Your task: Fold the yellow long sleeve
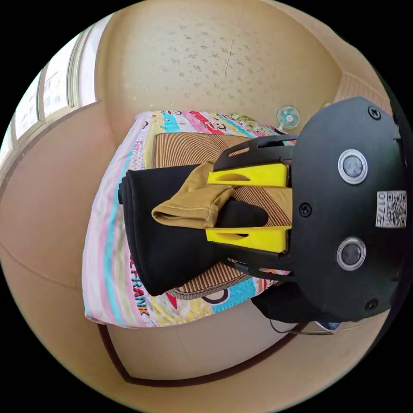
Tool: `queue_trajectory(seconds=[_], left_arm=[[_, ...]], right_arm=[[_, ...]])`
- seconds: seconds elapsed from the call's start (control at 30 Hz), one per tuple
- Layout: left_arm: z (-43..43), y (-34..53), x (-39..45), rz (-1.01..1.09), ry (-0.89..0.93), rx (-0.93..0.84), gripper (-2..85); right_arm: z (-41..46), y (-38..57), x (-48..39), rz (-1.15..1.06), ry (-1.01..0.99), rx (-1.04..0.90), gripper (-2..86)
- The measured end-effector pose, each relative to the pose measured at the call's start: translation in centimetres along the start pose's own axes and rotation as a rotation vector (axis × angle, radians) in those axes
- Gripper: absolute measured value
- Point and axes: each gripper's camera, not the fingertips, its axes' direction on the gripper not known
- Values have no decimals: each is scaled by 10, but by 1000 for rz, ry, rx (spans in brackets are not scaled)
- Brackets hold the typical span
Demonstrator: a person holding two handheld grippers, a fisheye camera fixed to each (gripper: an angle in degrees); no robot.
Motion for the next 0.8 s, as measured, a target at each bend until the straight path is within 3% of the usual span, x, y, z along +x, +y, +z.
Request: queue_trajectory(seconds=[0.17, 0.23, 0.37, 0.53, 0.6, 0.7, 0.8], left_arm=[[-12, 7, -11, -64, 27, 127, 50], [-28, 12, 13, 29, 81, 189, 46], [-40, 73, 141, 505, 206, 242, 43], [45, 234, 278, 1005, 392, -11, 44], [118, 329, 307, 1158, 367, -227, 48], [194, 426, 303, 1248, 232, -445, 59], [213, 475, 278, 1211, 250, -560, 74]], right_arm=[[-2, 14, -3, -57, 25, 42, 4], [-1, 23, 2, -62, 17, 56, 4], [6, 42, 29, -25, -60, 76, 4], [8, 54, 76, 59, -211, 106, 9], [0, 55, 96, 65, -254, 141, 11], [-29, 51, 134, 67, -296, 236, 19], [-79, 44, 186, 100, -353, 409, 27]])
